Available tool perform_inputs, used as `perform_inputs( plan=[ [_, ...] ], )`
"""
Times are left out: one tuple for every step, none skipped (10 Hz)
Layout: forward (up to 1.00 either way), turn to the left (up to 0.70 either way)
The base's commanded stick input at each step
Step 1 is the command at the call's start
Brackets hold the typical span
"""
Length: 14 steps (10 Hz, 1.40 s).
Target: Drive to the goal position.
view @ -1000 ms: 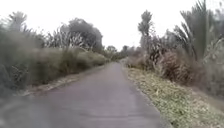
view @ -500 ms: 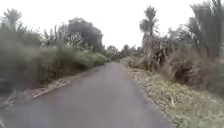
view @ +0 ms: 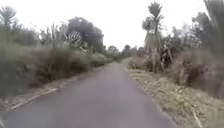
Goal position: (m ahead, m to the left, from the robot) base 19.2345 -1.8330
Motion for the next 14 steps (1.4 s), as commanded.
perform_inputs(
  plan=[
    [1.00,0.00],
    [1.00,0.00],
    [1.00,0.00],
    [1.00,0.00],
    [1.00,0.00],
    [1.00,0.00],
    [1.00,0.00],
    [1.00,0.00],
    [1.00,0.00],
    [1.00,0.00],
    [1.00,0.00],
    [1.00,0.00],
    [1.00,0.00],
    [1.00,-0.05]
  ],
)
